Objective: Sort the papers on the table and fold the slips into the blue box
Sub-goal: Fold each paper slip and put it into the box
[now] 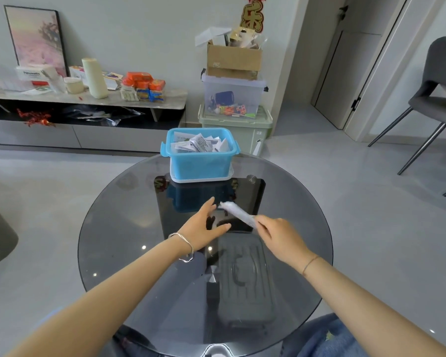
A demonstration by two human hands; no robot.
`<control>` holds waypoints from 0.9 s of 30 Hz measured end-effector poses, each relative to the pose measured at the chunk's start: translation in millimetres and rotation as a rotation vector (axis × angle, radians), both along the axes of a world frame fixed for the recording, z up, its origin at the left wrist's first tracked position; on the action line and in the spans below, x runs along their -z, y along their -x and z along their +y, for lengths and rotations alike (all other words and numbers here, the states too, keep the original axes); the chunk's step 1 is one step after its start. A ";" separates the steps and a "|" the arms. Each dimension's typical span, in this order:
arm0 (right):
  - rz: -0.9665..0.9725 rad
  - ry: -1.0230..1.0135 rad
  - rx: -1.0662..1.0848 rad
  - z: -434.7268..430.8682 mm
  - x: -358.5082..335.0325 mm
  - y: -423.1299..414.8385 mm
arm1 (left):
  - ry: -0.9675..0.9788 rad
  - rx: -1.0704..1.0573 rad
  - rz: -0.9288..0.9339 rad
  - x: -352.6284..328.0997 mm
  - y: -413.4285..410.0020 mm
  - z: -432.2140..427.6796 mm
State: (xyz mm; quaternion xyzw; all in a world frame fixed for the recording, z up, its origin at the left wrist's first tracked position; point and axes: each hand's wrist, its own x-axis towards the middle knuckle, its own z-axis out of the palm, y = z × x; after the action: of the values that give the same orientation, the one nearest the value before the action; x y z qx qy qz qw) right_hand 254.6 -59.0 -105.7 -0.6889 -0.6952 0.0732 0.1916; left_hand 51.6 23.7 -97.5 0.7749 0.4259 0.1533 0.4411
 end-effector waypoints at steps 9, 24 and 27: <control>1.081 0.025 0.055 -13.8 -30.7 14.8 | 0.282 -0.231 -0.432 -19.9 -15.0 -9.0; 1.130 0.006 0.031 -17.0 -43.2 3.0 | 0.041 0.119 -0.375 -29.1 -10.8 -9.4; 1.059 -0.090 0.044 -16.0 -42.2 2.6 | -0.153 0.116 -0.250 -26.9 -13.4 -7.1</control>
State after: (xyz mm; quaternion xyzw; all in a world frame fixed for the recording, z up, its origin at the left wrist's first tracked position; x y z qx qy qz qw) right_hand 252.0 -75.0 -63.5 -0.5632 -0.4911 0.3770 0.5472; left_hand 65.1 16.6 -70.6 0.8044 0.3093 0.2551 0.4383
